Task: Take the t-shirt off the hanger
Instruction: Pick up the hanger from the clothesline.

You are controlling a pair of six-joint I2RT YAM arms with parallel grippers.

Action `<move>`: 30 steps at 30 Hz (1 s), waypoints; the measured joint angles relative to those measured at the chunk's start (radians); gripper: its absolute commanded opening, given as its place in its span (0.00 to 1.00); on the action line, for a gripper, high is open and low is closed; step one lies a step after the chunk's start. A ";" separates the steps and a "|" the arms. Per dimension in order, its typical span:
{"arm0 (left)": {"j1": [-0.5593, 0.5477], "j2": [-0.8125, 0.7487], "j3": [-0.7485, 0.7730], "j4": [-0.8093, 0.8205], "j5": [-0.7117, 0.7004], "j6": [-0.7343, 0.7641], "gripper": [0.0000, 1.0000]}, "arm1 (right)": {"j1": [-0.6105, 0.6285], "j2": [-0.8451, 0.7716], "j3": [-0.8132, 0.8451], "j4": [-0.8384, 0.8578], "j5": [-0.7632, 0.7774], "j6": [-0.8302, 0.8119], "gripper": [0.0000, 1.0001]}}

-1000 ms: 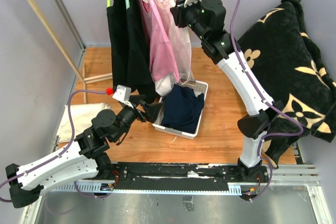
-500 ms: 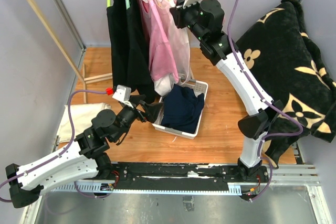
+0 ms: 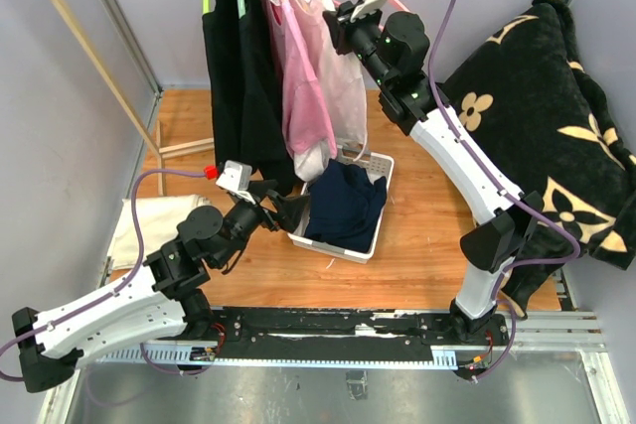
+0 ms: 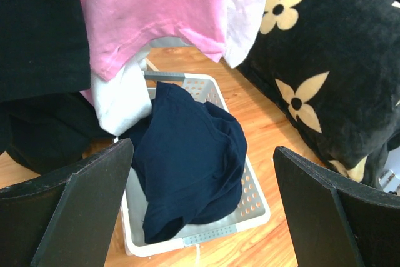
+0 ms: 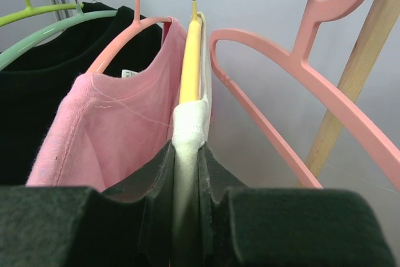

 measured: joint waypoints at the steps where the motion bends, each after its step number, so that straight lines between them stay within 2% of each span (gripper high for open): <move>1: 0.000 0.002 0.000 0.000 0.000 0.000 1.00 | 0.000 0.000 0.000 0.002 0.000 -0.001 0.01; 20: 0.000 0.035 0.033 0.005 0.003 0.011 1.00 | 0.000 -0.021 -0.018 0.073 0.002 -0.011 0.01; 30: 0.000 0.093 0.117 0.050 0.003 0.060 1.00 | 0.000 -0.172 -0.166 0.075 0.002 -0.019 0.01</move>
